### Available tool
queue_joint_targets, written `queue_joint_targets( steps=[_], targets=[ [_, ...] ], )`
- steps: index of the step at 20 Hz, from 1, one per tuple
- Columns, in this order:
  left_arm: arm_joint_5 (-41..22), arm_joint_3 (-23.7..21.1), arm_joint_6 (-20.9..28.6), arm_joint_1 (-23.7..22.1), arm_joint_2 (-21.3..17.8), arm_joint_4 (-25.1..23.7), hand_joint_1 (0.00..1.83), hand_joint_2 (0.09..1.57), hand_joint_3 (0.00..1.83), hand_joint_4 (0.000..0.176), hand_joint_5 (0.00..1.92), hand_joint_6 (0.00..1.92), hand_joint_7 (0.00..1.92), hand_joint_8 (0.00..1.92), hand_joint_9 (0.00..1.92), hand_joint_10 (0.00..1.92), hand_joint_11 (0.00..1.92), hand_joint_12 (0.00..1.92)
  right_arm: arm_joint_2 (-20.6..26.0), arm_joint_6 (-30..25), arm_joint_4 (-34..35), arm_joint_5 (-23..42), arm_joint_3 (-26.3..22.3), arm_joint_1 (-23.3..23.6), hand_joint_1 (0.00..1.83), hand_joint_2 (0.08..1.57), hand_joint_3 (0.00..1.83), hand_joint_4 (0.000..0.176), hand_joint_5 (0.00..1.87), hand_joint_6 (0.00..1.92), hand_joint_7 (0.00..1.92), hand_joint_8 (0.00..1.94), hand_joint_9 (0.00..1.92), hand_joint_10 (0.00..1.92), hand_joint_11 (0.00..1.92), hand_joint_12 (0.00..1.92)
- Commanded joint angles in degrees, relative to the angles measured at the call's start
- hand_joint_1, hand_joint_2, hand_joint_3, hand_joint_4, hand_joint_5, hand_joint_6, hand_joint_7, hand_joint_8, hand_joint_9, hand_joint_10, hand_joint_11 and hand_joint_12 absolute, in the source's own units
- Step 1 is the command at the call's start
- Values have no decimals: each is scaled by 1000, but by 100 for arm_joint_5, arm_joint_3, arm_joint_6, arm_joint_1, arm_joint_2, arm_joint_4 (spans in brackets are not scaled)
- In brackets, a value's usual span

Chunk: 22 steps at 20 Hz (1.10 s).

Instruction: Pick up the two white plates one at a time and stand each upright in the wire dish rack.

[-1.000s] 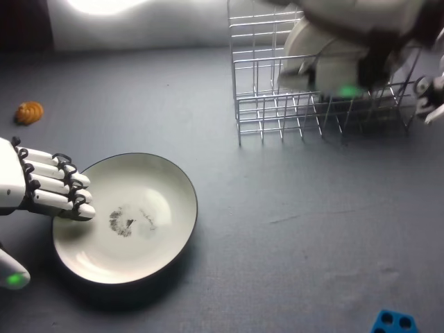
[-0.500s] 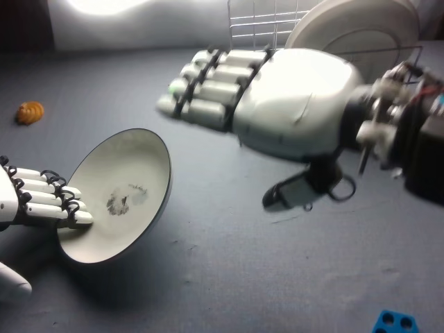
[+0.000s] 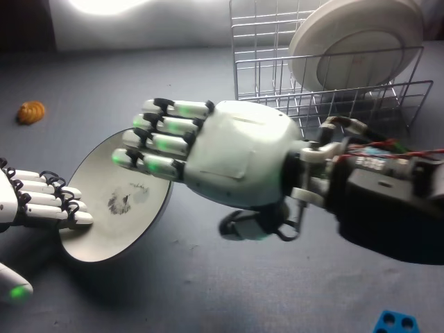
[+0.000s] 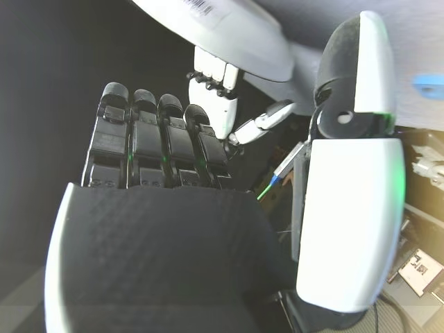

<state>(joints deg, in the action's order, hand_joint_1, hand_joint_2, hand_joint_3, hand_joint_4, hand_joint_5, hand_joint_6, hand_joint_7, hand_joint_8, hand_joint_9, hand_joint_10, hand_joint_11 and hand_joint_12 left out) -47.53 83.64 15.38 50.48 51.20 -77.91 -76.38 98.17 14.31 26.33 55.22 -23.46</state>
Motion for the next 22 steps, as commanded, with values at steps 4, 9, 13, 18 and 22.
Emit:
queue_joint_targets(
  steps=[4, 9, 13, 18, 22],
  targets=[
    [-127, -52, 106, 95, 141, -370, 0, 1104, 0, 0, 110, 3, 93, 3, 82, 3, 0, 239, -404, 433, 59, 818, 172, -116, 1063, 931, 22, 0, 0, 0, 0, 0, 0, 0, 4, 2],
    [-125, -44, 119, 92, 160, -370, 0, 1112, 3, 0, 119, 4, 98, 5, 85, 5, 0, 247, -1037, 859, 43, 737, 682, -129, 1092, 996, 0, 0, 0, 0, 0, 0, 0, 0, 1, 227],
    [-117, -44, 125, 69, 162, -371, 0, 1095, 0, 0, 119, 5, 103, 7, 95, 5, 0, 255, -1395, 1039, 25, 680, 1024, -191, 1064, 1006, 1, 0, 0, 0, 0, 0, 0, 0, 0, 161],
    [-118, -41, 125, 43, 167, -372, 0, 1093, 0, 0, 96, 0, 79, 1, 71, 3, 0, 193, -1620, 1074, 16, 680, 1362, -163, 1094, 1034, 6, 0, 23, 4, 0, 0, 0, 0, 0, 160],
    [-118, -37, 125, 17, 176, -372, 0, 1102, 0, 0, 115, 2, 106, 3, 95, 4, 0, 263, -1663, 837, 16, 727, 1467, -158, 1100, 1068, 8, 0, 105, 10, 67, 6, 59, 13, 0, 559]
  ],
)
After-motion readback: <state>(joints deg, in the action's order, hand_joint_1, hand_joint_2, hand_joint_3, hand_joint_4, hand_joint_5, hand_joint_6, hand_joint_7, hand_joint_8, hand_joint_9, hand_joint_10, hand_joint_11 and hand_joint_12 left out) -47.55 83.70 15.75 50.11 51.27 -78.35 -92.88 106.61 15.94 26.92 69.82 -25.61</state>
